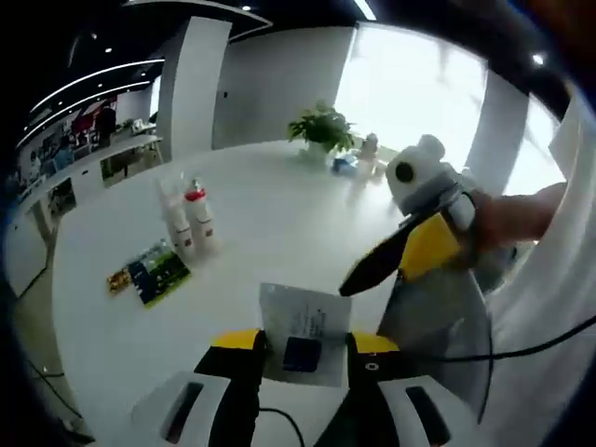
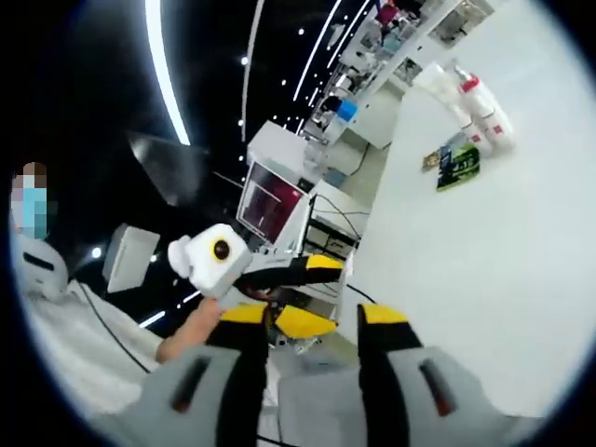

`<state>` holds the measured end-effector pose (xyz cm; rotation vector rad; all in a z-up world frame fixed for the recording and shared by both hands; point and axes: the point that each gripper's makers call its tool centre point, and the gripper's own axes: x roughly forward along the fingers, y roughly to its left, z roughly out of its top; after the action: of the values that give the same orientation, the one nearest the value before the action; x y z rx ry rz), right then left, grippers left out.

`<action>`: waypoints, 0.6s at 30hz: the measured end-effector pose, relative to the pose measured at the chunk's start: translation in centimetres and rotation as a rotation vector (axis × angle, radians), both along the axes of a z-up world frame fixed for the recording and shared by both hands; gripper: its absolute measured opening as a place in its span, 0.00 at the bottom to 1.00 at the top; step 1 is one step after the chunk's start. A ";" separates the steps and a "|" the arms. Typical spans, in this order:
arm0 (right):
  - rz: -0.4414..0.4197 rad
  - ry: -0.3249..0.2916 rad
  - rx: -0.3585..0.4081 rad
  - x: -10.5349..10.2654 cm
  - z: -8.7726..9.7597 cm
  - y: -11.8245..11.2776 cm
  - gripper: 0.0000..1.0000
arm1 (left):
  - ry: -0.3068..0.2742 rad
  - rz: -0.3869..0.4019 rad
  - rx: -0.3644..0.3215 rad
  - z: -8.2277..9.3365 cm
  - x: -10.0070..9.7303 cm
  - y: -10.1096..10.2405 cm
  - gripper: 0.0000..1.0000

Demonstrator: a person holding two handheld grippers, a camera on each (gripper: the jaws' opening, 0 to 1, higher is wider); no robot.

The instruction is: Arrange the skincare products in the storage area until every visible bottle or jar stands upright without overlapping.

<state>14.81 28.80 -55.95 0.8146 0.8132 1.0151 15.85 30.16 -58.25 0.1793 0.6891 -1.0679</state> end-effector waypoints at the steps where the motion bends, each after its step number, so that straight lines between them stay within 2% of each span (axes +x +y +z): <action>1: 0.006 -0.005 -0.006 -0.1 -0.1 0.2 0.38 | -0.006 -0.018 0.005 0.1 -0.4 -0.2 0.37; 5: 0.041 0.022 -0.019 -1.0 -0.6 0.9 0.34 | -0.038 -0.069 0.018 0.7 -1.5 -0.9 0.37; 8: 0.050 0.059 -0.019 -1.4 -1.1 1.4 0.32 | -0.072 -0.127 -0.001 1.7 -2.8 -1.9 0.37; 10: 0.061 0.085 -0.023 -1.8 -1.4 1.7 0.28 | -0.105 -0.174 0.035 1.7 -3.5 -2.1 0.37; 13: 0.086 0.101 -0.026 -2.4 -1.5 2.2 0.20 | -0.103 -0.185 0.041 1.6 -4.1 -2.4 0.37; 16: 0.103 0.106 -0.024 -2.9 -1.5 2.4 0.05 | -0.099 -0.190 0.039 1.6 -4.5 -2.4 0.38; 17: 0.103 0.135 -0.001 -3.1 -1.3 2.6 0.04 | -0.104 -0.193 0.053 1.3 -4.6 -2.2 0.38; 18: 0.099 0.124 -0.014 -3.0 -1.6 2.5 0.04 | -0.106 -0.193 0.046 1.3 -4.7 -2.2 0.38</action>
<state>11.77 31.30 -57.55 0.8381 0.9732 1.0531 11.16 27.99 -56.94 0.3455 0.6097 -1.2180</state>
